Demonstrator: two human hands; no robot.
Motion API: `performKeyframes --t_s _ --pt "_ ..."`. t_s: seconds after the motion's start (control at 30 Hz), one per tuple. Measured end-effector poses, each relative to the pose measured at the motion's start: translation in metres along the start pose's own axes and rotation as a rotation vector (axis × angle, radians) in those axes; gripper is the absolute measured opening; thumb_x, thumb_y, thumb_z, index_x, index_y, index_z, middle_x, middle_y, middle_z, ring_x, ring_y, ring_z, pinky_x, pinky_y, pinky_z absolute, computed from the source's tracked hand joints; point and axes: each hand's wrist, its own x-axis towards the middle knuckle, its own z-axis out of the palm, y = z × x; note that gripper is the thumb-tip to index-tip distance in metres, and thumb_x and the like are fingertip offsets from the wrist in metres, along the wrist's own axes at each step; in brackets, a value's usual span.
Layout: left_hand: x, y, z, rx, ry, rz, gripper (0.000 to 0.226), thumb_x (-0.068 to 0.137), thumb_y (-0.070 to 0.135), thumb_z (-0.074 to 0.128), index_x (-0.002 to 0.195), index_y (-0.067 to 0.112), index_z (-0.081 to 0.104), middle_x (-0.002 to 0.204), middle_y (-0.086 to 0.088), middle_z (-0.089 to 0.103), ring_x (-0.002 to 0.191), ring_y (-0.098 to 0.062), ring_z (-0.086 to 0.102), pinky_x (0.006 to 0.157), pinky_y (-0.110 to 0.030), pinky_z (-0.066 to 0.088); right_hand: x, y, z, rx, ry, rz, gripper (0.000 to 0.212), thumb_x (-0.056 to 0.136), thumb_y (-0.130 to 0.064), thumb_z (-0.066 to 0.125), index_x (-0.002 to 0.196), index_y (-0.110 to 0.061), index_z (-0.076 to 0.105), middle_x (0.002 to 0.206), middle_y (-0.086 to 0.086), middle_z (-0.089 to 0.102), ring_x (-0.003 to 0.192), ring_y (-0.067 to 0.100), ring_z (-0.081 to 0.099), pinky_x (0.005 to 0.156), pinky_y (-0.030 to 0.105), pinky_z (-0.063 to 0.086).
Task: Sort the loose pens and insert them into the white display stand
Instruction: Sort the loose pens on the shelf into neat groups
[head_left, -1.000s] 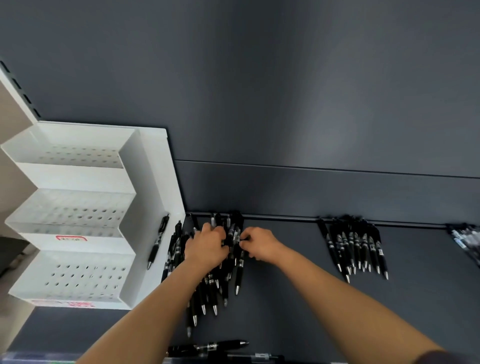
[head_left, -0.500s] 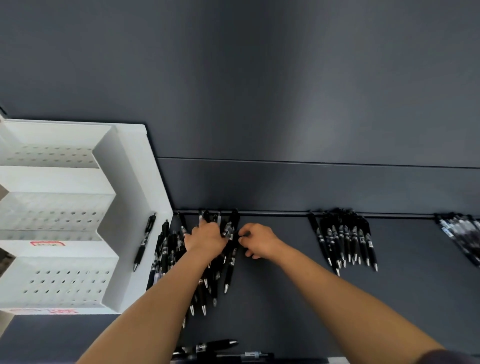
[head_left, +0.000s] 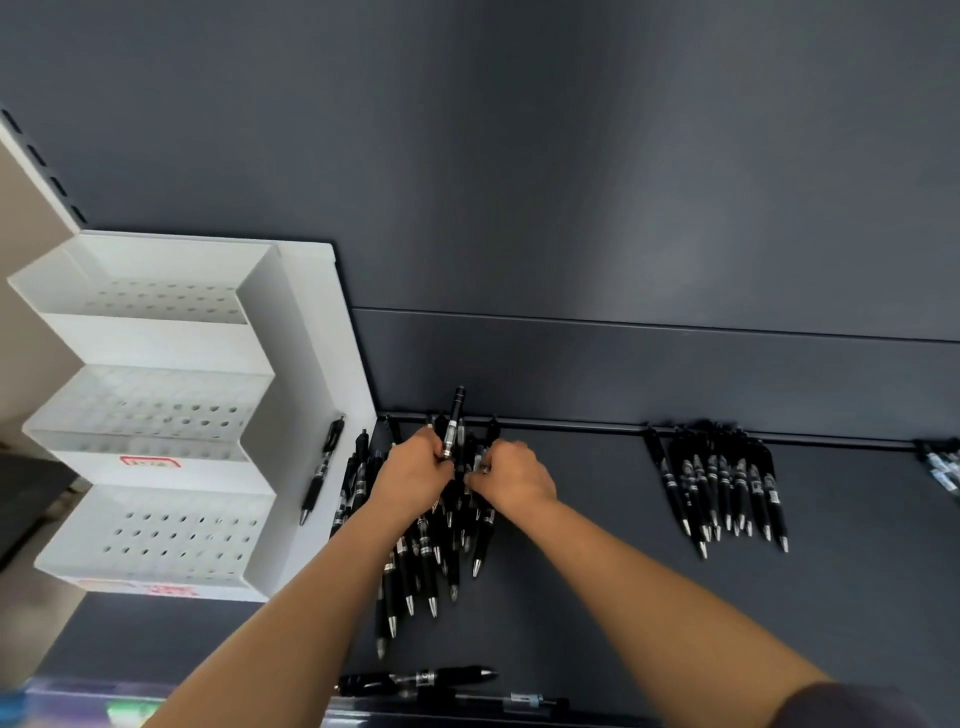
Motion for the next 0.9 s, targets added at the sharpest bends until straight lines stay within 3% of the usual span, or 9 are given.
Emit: performKeyframes --t_s 0.1,0.27,0.37,0.47,0.53,0.63,0.77,0.9 --pt "-0.004 -0.004 -0.001 0.005 -0.024 -0.002 0.011 0.083 0.011 0.056 0.084 0.012 0.045 0.059 0.002 0.049 0.068 -0.024 0.054 0.067 -0.033 0.046 -0.001 -0.013 0.008 -0.049 -0.004 0.065 0.033 0.088 -0.031 0.06 0.114 -0.012 0.058 0.125 0.008 0.042 0.103 0.03 0.058 0.07 0.033 0.044" --pt "-0.008 -0.006 -0.005 0.007 -0.024 -0.018 0.011 0.083 0.011 0.053 0.087 0.012 0.043 0.059 0.002 0.048 0.069 -0.023 0.052 0.062 -0.029 0.039 0.0 -0.024 0.011 -0.04 -0.06 0.107 0.034 0.092 -0.026 0.052 0.123 -0.011 0.054 0.128 0.01 0.047 0.109 0.03 0.057 0.076 0.034 0.045" --pt "-0.008 -0.001 -0.006 -0.008 -0.046 -0.031 0.012 0.083 0.012 0.053 0.089 0.011 0.042 0.064 -0.001 0.052 0.069 -0.024 0.053 0.059 -0.028 0.036 0.0 -0.021 0.002 0.119 -0.07 0.149 0.028 0.092 -0.03 0.046 0.109 -0.01 0.058 0.116 0.011 0.059 0.095 0.027 0.061 0.072 0.03 0.045" --pt "-0.007 0.01 0.0 -0.006 -0.098 -0.025 0.015 0.084 0.015 0.052 0.092 0.01 0.041 0.083 -0.01 0.06 0.082 -0.03 0.057 0.066 -0.028 0.039 0.0 -0.003 -0.013 0.274 -0.022 0.188 0.02 0.088 -0.03 0.043 0.081 -0.014 0.051 0.095 0.01 0.064 0.077 0.025 0.059 0.065 0.027 0.043" --pt "-0.007 0.019 0.006 0.011 -0.147 -0.007 0.017 0.086 0.017 0.053 0.096 0.011 0.041 0.093 -0.011 0.059 0.088 -0.029 0.056 0.07 -0.028 0.039 0.0 0.015 -0.022 0.302 0.009 0.203 0.015 0.085 -0.027 0.047 0.076 -0.016 0.047 0.086 0.009 0.064 0.074 0.025 0.06 0.062 0.026 0.042" --pt "-0.006 0.032 0.018 0.109 -0.215 0.053 0.022 0.084 0.016 0.054 0.103 0.006 0.045 0.103 -0.015 0.059 0.099 -0.033 0.058 0.075 -0.03 0.042 -0.005 0.041 -0.031 0.294 0.037 0.228 0.01 0.08 -0.024 0.053 0.08 -0.015 0.049 0.077 0.006 0.062 0.075 0.025 0.061 0.062 0.026 0.043" --pt "-0.01 0.041 0.034 0.331 -0.271 0.095 0.024 0.085 0.013 0.054 0.108 0.005 0.052 0.113 -0.015 0.058 0.102 -0.034 0.059 0.077 -0.035 0.047 -0.01 0.06 -0.032 0.319 0.066 0.247 0.011 0.08 -0.026 0.056 0.085 -0.019 0.05 0.089 0.01 0.065 0.084 0.028 0.065 0.071 0.028 0.047" --pt "-0.017 0.044 0.047 0.578 -0.243 0.121 0.031 0.088 0.01 0.052 0.119 0.007 0.053 0.122 -0.014 0.052 0.112 -0.034 0.056 0.084 -0.038 0.048 -0.012 0.067 -0.031 0.351 0.064 0.231 0.012 0.081 -0.023 0.055 0.075 -0.022 0.044 0.079 0.005 0.061 0.074 0.025 0.061 0.071 0.03 0.05"
